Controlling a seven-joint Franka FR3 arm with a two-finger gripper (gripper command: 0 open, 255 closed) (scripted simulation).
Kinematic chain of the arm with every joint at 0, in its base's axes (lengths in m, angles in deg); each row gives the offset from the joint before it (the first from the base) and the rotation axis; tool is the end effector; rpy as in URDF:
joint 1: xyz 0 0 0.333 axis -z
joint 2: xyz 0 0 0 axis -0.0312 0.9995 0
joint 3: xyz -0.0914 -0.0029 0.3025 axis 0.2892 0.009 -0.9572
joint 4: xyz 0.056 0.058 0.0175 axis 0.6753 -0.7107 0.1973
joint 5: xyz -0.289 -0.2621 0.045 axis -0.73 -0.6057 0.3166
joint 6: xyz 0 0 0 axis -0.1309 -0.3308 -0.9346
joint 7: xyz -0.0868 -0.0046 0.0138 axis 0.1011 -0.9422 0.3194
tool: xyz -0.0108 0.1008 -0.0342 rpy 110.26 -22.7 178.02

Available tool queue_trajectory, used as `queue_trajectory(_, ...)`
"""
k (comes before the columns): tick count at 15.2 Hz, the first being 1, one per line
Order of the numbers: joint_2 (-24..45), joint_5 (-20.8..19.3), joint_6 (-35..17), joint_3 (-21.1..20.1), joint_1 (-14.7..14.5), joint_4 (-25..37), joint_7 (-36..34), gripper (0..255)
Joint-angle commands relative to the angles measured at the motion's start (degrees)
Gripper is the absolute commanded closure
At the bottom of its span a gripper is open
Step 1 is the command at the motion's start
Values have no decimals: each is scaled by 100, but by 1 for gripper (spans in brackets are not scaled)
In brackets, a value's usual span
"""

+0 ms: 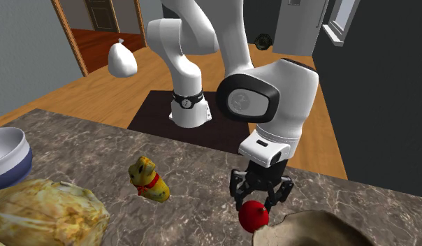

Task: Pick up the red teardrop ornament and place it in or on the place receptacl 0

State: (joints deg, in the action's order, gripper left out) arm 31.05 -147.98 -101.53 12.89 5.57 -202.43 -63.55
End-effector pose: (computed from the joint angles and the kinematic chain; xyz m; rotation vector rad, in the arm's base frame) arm 0.3850 0.2360 0.1952 2.9524 0.0623 0.3962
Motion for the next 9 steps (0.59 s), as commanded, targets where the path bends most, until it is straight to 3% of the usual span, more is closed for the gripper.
queue_trajectory(1,-148,249,10,-92,65,-58,208,255)
queue_trajectory(9,-973,1709,127,-538,331,-296,1398,255)
